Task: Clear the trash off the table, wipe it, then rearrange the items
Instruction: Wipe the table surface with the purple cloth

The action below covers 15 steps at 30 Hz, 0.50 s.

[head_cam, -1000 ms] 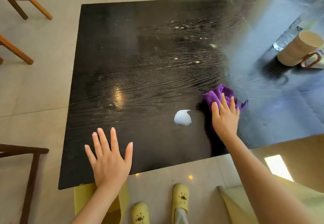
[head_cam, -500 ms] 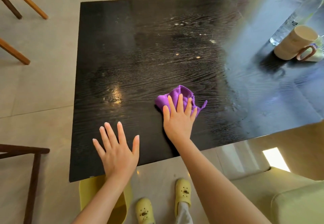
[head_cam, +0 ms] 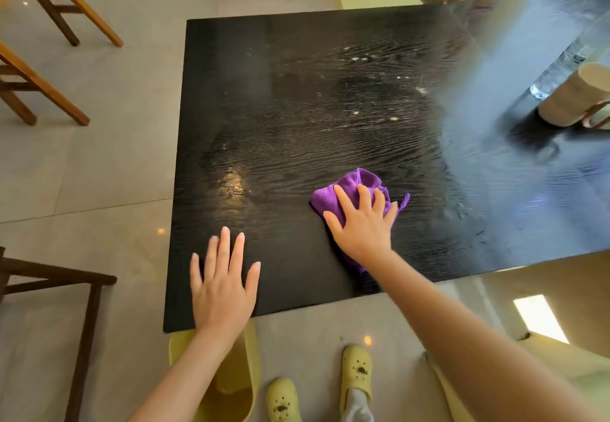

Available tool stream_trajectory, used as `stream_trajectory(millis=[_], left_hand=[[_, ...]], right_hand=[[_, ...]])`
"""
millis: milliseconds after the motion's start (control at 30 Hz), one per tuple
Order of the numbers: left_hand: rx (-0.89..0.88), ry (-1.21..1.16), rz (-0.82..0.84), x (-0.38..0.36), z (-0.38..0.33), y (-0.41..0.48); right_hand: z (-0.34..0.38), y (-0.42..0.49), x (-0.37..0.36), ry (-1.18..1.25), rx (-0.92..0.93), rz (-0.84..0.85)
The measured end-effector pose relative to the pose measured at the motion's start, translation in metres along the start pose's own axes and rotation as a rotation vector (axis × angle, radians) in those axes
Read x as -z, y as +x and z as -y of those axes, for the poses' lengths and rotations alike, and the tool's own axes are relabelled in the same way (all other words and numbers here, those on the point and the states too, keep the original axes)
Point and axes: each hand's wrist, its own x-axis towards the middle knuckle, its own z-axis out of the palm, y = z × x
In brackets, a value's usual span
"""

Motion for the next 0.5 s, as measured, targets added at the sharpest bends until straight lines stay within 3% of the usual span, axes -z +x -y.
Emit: stream_trajectory(millis=[233,400,500], left_hand=[[0.036,0.044,0.029,-0.006,0.004,0.0],[0.039,0.06,0.057,-0.003,0.003,0.0],[0.046,0.058,0.053,-0.004,0.003,0.001]], right_hand=[[-0.018,0.009,0.003,-0.129,0.226,0.035],[-0.014,0.011,-0.003,-0.024,0.208,-0.071],[0.002,0.009,-0.01,0.038,0.103,-0.138]])
